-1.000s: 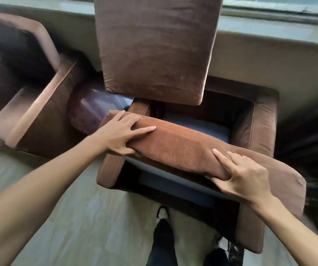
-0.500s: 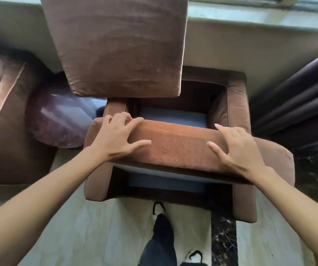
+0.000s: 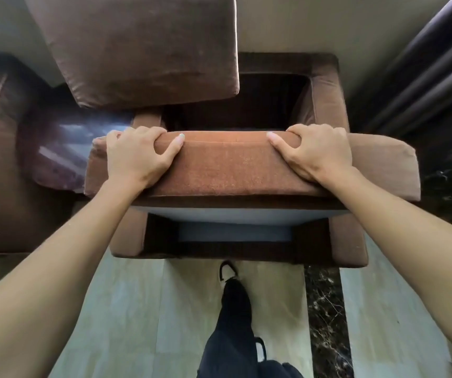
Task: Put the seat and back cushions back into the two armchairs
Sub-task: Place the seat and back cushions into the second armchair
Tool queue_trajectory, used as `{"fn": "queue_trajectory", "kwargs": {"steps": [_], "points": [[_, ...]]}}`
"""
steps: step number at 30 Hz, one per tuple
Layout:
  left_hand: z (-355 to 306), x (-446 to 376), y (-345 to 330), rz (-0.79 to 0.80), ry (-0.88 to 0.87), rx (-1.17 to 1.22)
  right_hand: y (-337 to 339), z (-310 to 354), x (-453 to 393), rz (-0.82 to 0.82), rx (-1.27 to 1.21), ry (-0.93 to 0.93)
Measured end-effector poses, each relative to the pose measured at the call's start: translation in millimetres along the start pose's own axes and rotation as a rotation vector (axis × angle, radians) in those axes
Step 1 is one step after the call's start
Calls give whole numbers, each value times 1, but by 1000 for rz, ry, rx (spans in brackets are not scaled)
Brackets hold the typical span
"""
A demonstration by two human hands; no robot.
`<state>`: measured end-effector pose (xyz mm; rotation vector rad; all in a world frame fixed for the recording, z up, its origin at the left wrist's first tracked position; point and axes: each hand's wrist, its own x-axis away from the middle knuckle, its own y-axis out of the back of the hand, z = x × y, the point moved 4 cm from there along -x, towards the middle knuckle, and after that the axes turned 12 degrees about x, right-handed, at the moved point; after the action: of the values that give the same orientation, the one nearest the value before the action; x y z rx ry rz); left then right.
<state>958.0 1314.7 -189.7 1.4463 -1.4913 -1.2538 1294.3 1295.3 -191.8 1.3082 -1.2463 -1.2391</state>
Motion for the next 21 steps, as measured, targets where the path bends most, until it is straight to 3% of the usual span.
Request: {"fn": "queue_trajectory", "kwargs": {"steps": [6,21], "points": [[3,55,-6,-105,-22,15,-8,8,57,-127,-15,-33],[22,156,-14,-180,-89,68,-24,39,171,-245,27,-101]]}}
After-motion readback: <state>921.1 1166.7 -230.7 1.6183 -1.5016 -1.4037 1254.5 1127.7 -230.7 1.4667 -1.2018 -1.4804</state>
